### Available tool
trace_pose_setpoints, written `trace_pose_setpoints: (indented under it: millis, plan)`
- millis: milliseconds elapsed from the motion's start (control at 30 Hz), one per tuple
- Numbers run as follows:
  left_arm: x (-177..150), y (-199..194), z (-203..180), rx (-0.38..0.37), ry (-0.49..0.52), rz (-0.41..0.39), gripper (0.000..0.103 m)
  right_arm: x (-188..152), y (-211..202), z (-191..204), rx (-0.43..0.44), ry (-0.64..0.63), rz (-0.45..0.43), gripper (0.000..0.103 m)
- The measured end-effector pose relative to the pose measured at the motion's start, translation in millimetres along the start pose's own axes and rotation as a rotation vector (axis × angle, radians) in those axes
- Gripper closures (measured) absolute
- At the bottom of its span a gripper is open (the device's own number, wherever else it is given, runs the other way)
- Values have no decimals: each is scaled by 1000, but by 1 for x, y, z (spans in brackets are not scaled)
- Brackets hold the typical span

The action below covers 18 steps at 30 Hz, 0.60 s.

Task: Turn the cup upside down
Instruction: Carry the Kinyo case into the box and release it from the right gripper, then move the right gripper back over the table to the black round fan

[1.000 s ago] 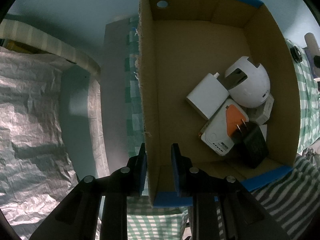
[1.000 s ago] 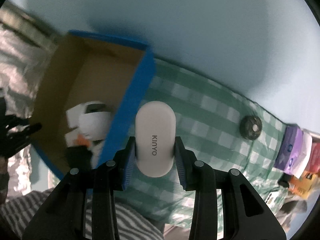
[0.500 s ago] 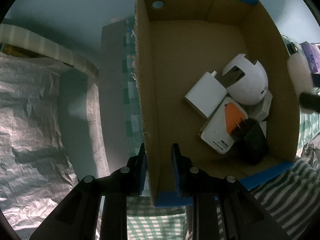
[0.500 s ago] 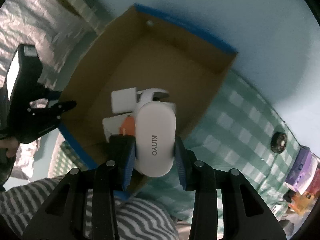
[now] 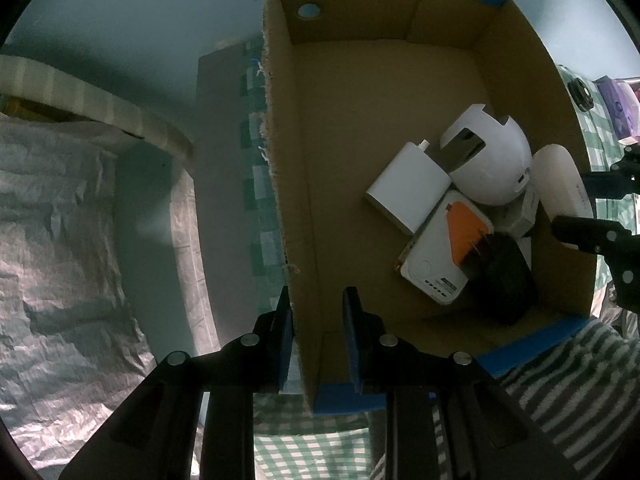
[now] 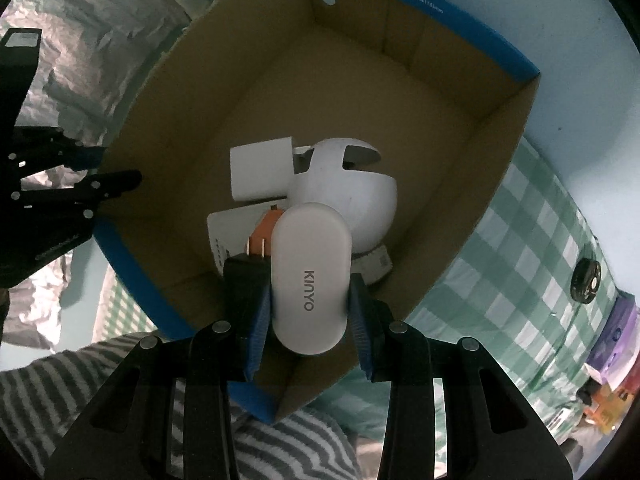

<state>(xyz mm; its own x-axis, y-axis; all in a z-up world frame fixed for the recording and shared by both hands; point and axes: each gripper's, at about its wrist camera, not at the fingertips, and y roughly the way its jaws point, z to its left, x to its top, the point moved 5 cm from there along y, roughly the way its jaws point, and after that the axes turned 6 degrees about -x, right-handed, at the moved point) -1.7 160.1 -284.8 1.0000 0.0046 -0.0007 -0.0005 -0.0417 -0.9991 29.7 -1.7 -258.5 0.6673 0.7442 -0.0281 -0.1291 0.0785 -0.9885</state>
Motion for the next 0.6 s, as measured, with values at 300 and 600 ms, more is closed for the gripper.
trace_pose_setpoints:
  millis: [300,600]
  plan:
    - [0,0,-2,2,13,2,80,-3,-1,-2,-26,7,8,66]
    - [1,1,-1,6,12,4,80,-3,-20,-9,-24,33,-40,49]
